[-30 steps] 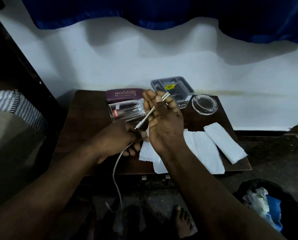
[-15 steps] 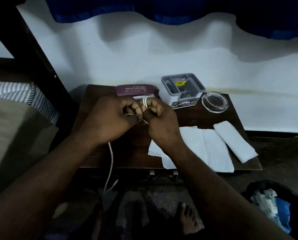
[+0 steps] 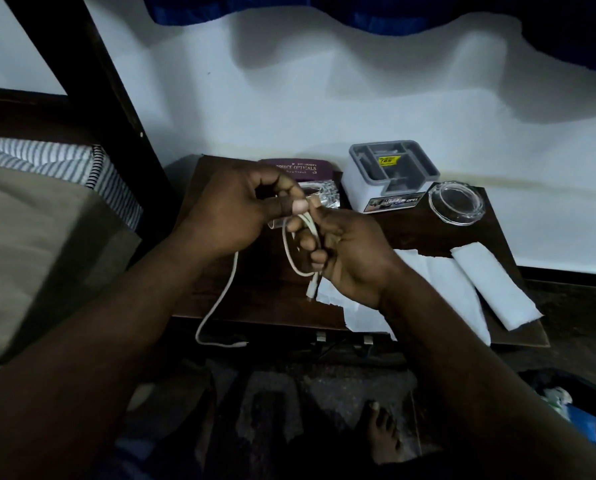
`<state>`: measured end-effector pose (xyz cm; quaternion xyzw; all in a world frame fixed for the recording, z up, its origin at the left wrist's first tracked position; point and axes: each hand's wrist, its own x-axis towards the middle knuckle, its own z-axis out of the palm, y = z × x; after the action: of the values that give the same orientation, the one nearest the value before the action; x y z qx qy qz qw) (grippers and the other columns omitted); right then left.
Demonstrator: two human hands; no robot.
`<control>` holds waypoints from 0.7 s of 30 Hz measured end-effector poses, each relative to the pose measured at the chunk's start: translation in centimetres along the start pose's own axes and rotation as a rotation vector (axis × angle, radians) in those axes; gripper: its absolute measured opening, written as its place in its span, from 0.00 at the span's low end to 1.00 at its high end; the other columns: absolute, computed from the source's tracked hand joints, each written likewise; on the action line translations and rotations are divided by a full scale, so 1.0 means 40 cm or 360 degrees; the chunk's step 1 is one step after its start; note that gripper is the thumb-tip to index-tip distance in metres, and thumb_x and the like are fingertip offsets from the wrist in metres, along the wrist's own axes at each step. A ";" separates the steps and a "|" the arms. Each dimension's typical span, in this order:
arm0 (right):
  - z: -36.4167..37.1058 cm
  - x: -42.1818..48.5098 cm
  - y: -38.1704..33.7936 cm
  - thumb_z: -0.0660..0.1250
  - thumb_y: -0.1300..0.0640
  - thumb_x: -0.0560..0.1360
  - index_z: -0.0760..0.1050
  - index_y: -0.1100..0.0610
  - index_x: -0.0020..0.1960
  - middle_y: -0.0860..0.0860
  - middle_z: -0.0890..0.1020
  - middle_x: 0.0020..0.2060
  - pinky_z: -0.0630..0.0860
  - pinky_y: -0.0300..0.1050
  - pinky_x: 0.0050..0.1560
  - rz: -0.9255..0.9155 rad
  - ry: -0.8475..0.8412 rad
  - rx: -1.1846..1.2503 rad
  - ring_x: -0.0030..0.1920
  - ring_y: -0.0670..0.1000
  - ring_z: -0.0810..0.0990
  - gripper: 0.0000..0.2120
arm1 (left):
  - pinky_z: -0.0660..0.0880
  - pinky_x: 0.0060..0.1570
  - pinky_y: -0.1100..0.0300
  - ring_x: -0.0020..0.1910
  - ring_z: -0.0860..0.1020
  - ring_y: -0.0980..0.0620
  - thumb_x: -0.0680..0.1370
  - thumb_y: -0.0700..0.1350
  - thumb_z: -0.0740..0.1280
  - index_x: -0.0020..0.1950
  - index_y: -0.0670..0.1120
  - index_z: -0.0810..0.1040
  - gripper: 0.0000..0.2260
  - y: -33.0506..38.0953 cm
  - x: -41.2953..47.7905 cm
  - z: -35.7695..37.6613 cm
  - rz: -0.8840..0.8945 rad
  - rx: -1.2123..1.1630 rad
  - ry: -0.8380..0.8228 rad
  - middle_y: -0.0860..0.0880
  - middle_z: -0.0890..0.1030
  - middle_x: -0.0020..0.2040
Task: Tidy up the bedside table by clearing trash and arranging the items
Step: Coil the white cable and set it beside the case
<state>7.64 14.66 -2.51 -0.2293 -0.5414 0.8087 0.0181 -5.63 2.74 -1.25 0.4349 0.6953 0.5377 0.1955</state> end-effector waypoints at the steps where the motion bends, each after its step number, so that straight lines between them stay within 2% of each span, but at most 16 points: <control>1: -0.005 -0.003 -0.007 0.57 0.48 0.87 0.78 0.60 0.46 0.51 0.71 0.31 0.59 0.41 0.33 0.0033 -0.0060 0.0112 0.27 0.45 0.64 0.21 | 0.77 0.41 0.59 0.35 0.81 0.53 0.78 0.38 0.73 0.44 0.42 0.84 0.03 -0.002 0.000 0.004 -0.0067 -0.0140 -0.0012 0.49 0.84 0.34; 4: -0.012 -0.010 -0.019 0.57 0.52 0.87 0.76 0.60 0.47 0.49 0.70 0.31 0.61 0.38 0.32 0.0072 -0.0242 0.0451 0.27 0.44 0.64 0.16 | 0.77 0.43 0.60 0.38 0.82 0.55 0.80 0.42 0.69 0.43 0.48 0.86 0.08 -0.005 -0.002 0.018 -0.0367 -0.0541 -0.0001 0.51 0.85 0.37; 7: -0.014 -0.009 -0.023 0.56 0.53 0.86 0.75 0.59 0.46 0.47 0.72 0.30 0.65 0.36 0.30 0.0041 -0.0350 0.0776 0.26 0.43 0.67 0.16 | 0.73 0.42 0.55 0.40 0.80 0.48 0.76 0.50 0.71 0.42 0.49 0.87 0.08 -0.009 -0.001 0.030 -0.0534 -0.0712 0.0038 0.48 0.86 0.39; 8: -0.015 -0.008 -0.025 0.56 0.53 0.85 0.74 0.59 0.46 0.47 0.72 0.29 0.65 0.35 0.30 0.0013 -0.0355 0.0849 0.26 0.42 0.68 0.15 | 0.75 0.44 0.53 0.42 0.81 0.44 0.76 0.51 0.72 0.44 0.47 0.87 0.09 -0.010 0.000 0.036 -0.0567 -0.0764 0.0061 0.45 0.86 0.41; 10: -0.014 -0.005 -0.032 0.56 0.53 0.84 0.73 0.58 0.46 0.47 0.73 0.29 0.67 0.35 0.30 -0.0051 -0.0320 0.0982 0.26 0.42 0.69 0.14 | 0.77 0.56 0.39 0.50 0.82 0.33 0.78 0.53 0.72 0.53 0.38 0.84 0.17 -0.009 0.002 0.048 -0.0645 -0.0890 0.0059 0.33 0.84 0.52; 11: -0.013 -0.004 -0.037 0.55 0.54 0.85 0.73 0.58 0.45 0.47 0.74 0.30 0.68 0.35 0.29 -0.0077 -0.0279 0.1051 0.25 0.42 0.70 0.14 | 0.76 0.57 0.39 0.51 0.81 0.31 0.79 0.54 0.71 0.56 0.36 0.82 0.20 -0.008 0.002 0.055 -0.0685 -0.0919 0.0051 0.31 0.82 0.55; 13: -0.017 -0.005 -0.049 0.53 0.55 0.87 0.73 0.59 0.45 0.47 0.74 0.29 0.72 0.36 0.28 -0.0120 -0.0151 0.1160 0.25 0.43 0.72 0.17 | 0.74 0.41 0.56 0.38 0.79 0.43 0.81 0.54 0.69 0.56 0.39 0.82 0.18 -0.003 0.001 0.069 -0.0713 -0.0900 0.0061 0.36 0.83 0.47; 14: -0.018 -0.006 -0.053 0.52 0.55 0.88 0.74 0.60 0.44 0.48 0.75 0.29 0.74 0.37 0.27 -0.0139 -0.0096 0.1189 0.24 0.43 0.73 0.18 | 0.69 0.34 0.62 0.34 0.75 0.51 0.81 0.54 0.68 0.55 0.41 0.82 0.16 -0.001 0.001 0.077 -0.0715 -0.0877 0.0084 0.41 0.82 0.43; 15: -0.020 -0.006 -0.056 0.52 0.55 0.88 0.74 0.60 0.44 0.48 0.75 0.29 0.75 0.38 0.28 -0.0155 -0.0060 0.1197 0.25 0.44 0.74 0.19 | 0.67 0.30 0.65 0.33 0.72 0.53 0.81 0.52 0.68 0.55 0.41 0.83 0.14 0.001 0.000 0.085 -0.0715 -0.0862 0.0107 0.43 0.81 0.43; 19: -0.021 -0.003 -0.049 0.54 0.53 0.88 0.76 0.59 0.46 0.48 0.77 0.31 0.77 0.38 0.35 -0.0140 -0.0026 0.1133 0.29 0.45 0.76 0.18 | 0.65 0.28 0.67 0.37 0.73 0.49 0.83 0.47 0.67 0.52 0.40 0.83 0.11 -0.008 0.004 0.105 -0.0673 -0.0880 0.0180 0.42 0.81 0.44; 21: -0.025 -0.003 -0.047 0.55 0.52 0.87 0.76 0.59 0.46 0.49 0.79 0.32 0.78 0.39 0.38 -0.0123 -0.0004 0.1084 0.31 0.46 0.79 0.18 | 0.67 0.28 0.67 0.35 0.77 0.53 0.84 0.45 0.65 0.52 0.39 0.83 0.11 -0.005 0.006 0.110 -0.0652 -0.0883 0.0194 0.46 0.83 0.40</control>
<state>7.74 16.28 -1.09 -0.1884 -0.2485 0.9421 0.1234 -2.59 5.47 -2.89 0.1839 0.6060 0.6808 0.3682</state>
